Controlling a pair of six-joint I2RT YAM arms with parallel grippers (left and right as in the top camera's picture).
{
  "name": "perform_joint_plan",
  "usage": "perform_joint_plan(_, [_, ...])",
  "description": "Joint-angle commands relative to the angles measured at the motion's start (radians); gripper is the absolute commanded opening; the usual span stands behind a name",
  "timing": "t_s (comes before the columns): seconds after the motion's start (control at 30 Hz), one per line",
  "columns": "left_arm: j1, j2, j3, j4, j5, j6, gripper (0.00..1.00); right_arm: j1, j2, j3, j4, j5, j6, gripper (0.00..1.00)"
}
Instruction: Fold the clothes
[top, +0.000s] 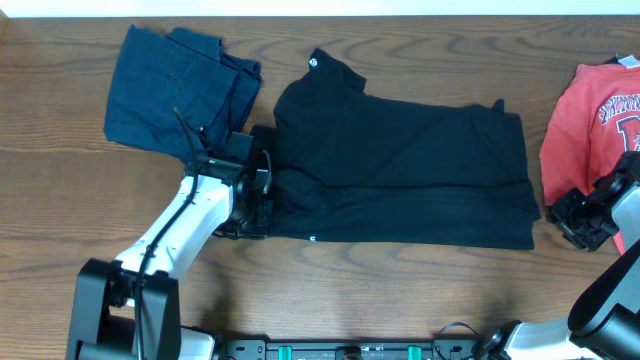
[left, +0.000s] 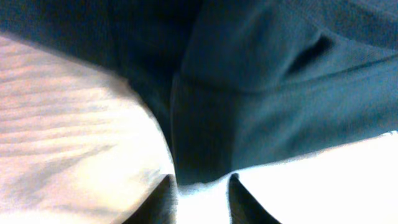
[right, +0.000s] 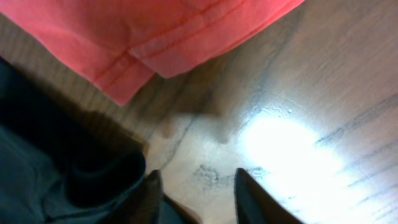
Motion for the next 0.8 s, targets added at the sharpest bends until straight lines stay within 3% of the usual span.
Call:
perform_joint_plan(0.0, [0.006,-0.041,0.019,-0.030,-0.040,0.001,0.58,-0.004,-0.025,0.046,0.000,-0.027,-0.011,0.43])
perform_joint_plan(0.03, [0.006,-0.051,0.025,-0.040,-0.040,-0.003,0.66,-0.004,-0.025,0.062,-0.003,-0.043,-0.012,0.43])
perform_joint_plan(0.17, [0.006,-0.089,0.066,-0.070,-0.040,-0.003,0.73,-0.004,-0.025,0.145,-0.006,-0.238,-0.077,0.41])
perform_joint_plan(0.47, [0.006,-0.096,0.279,-0.050,0.027,-0.006,0.78,0.090,-0.025,0.277,0.098,-0.468,-0.082,0.33])
perform_joint_plan(0.6, [0.006,-0.002,0.430,-0.017,0.048,0.010,0.78,0.173,-0.025,0.278,0.166,-0.447,-0.081,0.33])
perform_joint_plan(0.77, [0.006,0.240,0.714,-0.014,0.099,0.071,0.77,0.222,-0.025,0.316,0.183,-0.442,-0.045,0.32])
